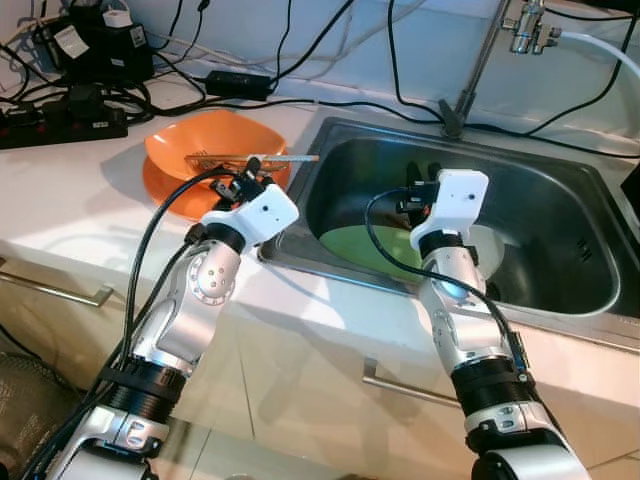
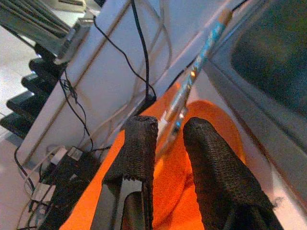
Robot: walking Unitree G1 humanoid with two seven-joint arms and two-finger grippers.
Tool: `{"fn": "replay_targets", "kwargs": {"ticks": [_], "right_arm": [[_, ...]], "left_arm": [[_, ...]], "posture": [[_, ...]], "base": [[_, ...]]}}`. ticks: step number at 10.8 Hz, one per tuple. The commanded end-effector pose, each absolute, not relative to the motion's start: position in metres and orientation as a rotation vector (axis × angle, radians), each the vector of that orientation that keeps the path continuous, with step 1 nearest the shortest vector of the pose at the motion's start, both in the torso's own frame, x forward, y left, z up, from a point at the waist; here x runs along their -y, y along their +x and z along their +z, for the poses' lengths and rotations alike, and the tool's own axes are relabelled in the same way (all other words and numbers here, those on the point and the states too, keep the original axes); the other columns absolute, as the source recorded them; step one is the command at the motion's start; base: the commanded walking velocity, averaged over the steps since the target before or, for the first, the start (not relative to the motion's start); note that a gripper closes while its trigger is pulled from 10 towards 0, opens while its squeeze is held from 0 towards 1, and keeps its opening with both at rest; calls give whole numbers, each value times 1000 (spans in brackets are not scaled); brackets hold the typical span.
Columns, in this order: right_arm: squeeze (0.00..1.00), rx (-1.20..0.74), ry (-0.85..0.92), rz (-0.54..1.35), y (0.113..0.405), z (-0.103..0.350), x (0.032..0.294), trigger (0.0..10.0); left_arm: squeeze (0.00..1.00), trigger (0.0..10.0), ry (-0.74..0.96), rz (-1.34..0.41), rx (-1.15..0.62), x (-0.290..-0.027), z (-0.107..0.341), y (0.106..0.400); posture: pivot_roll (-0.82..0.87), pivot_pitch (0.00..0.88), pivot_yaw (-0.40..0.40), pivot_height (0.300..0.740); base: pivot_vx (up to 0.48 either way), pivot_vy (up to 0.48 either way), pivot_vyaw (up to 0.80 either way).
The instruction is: Kitchen organization
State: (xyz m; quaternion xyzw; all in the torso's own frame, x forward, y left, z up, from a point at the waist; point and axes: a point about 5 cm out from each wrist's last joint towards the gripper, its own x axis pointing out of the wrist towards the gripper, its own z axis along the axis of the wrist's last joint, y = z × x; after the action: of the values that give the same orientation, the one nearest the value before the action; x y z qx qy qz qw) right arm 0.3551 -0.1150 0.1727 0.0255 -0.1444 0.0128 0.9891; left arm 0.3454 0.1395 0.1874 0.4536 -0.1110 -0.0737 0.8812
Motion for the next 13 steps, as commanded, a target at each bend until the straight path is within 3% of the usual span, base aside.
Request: {"fn": "replay_targets", "kwargs": {"ticks": [1,2,3,11,12,13], "right_arm": [[0,303,54,21,356,175,116,10000],[0,302,54,21,356,175,116,10000],[0,302,54,20,357,176,116,10000],[0,299,55,19,357,175,116,10000],[0,298,55,20,357,175,116,10000],[0,298,55,21,357,175,115,10000]], "left_arm": [[0,9961,964,-147,237,-137,192,349],[0,4078,968,-144,232,-138,192,351],[0,0,968,-140,231,-138,192,351],[0,0,966,-110,256,-138,205,349],[0,8745,944,-101,267,-137,212,346],[0,10000,937,-92,283,-137,220,344]], "posture": [[268,21,-65,740],[267,23,-65,740],[266,26,-65,740],[271,35,-67,740],[273,33,-68,740],[274,33,-69,740]], "base": [[0,0,0],[0,0,0],[0,0,0],[0,0,0],[0,0,0],[0,0,0]]}}
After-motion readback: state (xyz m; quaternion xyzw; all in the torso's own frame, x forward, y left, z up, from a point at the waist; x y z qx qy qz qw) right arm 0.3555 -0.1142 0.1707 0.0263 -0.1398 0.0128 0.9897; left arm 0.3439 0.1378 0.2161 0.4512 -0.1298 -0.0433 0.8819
